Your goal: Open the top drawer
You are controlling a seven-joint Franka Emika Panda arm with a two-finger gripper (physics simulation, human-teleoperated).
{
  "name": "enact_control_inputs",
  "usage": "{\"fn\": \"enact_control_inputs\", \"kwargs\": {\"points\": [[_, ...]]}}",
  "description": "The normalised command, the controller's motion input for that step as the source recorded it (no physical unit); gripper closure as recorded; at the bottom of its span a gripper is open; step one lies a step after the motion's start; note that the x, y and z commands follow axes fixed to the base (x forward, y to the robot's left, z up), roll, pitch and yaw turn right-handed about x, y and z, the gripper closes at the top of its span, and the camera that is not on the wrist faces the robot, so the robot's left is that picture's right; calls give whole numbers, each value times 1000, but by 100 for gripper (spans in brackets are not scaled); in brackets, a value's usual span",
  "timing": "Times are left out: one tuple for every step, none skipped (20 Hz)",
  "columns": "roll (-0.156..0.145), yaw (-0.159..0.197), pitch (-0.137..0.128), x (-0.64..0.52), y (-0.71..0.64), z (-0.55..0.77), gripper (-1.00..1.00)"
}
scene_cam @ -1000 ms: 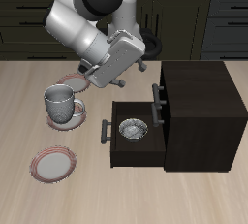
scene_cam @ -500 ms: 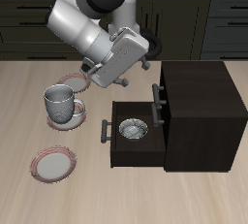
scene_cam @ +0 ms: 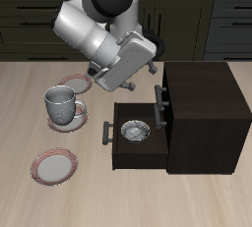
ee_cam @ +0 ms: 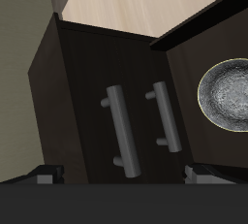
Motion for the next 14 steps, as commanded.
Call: {"fn": "enact_control_inputs", "kwargs": {"points": [[5,3,-1,-34,38,-34,-100],[-31,-26,9,105,-16,-112,-100],[54,-4,5,-116,89,-79,-100],[-39,8,28,51,46,-185,-100],[4,-6,5,-34,56,-80,-100],[15,8,26,-39,100,-149,-100],[3,29,9,-55,46,-57,-100],[7,-59,-2,-30,5,-95,-100],[-18,20,4,-47,8,-68,-100],[1,-16,1,-52,-1,-63,-100],[-39,24,31,61,-56,-118,-100],[13,-26,-9,-52,-7,-28,-100],[-15,-16,-4,52,-29,-80,-100],[-34,15,26,68,19,-153,-100]]}}
